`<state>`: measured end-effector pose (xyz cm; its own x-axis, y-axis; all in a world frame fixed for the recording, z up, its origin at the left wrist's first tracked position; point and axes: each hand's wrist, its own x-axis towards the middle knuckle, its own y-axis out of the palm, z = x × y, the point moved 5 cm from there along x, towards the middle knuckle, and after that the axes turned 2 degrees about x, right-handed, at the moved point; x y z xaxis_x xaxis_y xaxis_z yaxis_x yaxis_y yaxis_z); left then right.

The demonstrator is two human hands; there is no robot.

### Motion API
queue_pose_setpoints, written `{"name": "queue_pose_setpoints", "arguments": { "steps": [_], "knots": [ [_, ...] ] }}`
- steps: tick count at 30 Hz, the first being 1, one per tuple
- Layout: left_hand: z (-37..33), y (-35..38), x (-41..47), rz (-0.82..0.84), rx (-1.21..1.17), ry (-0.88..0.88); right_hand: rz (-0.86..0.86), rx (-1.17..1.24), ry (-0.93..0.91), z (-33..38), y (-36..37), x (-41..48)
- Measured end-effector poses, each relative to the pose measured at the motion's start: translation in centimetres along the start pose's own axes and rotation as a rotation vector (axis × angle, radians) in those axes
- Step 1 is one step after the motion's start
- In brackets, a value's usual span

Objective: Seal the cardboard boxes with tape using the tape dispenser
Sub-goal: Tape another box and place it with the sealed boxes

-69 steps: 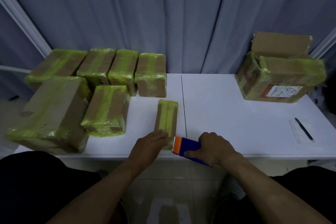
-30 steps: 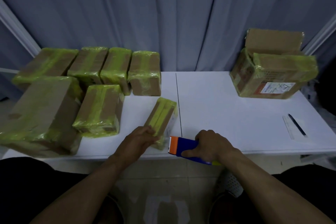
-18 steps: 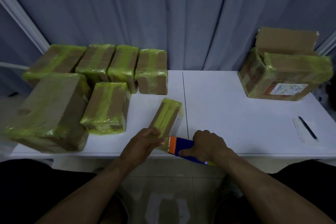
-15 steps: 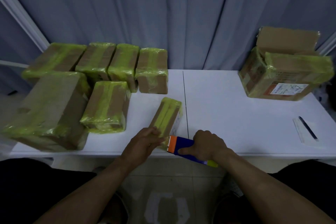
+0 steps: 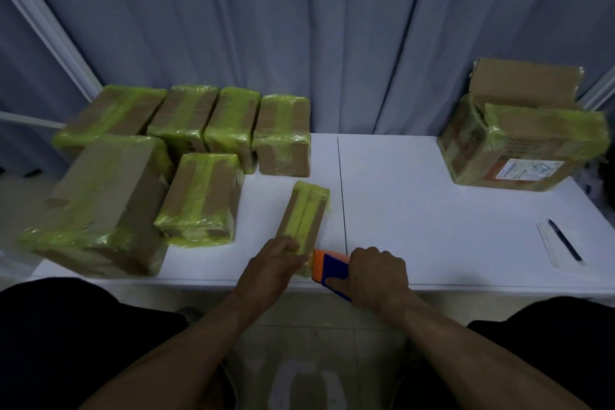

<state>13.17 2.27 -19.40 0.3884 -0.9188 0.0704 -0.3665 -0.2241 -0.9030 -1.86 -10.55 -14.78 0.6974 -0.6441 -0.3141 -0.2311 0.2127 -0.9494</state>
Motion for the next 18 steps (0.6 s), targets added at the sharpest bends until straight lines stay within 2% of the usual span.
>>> {"name": "queue_pose_setpoints", "arguments": {
  "steps": [2,4,7,10,13,18],
  "knots": [
    [0.0,0.2,-0.1,-0.004,-0.008,-0.014,-0.02,-0.032,-0.008,0.1,0.1,0.1],
    [-0.1,0.0,-0.2,-0.004,-0.033,-0.012,-0.016,0.037,0.036,-0.5,0.0,0.3],
    [0.1,-1.0,-0.4,-0.114,0.005,0.028,-0.043,0.128,0.108,-1.9,-0.8,0.4],
    [0.7,-1.8,-0.1,-0.171,0.091,-0.112,-0.064,0.22,0.166,-3.4,-0.9,0.1],
    [1.0,-1.4,0.1,-0.135,0.105,-0.249,-0.036,0.32,0.18,-4.1,-0.8,-0.3],
    [1.9,0.2,0.2,-0.178,-0.239,-0.376,-0.052,0.467,0.148,-4.5,-1.1,-1.1]
  ]
}}
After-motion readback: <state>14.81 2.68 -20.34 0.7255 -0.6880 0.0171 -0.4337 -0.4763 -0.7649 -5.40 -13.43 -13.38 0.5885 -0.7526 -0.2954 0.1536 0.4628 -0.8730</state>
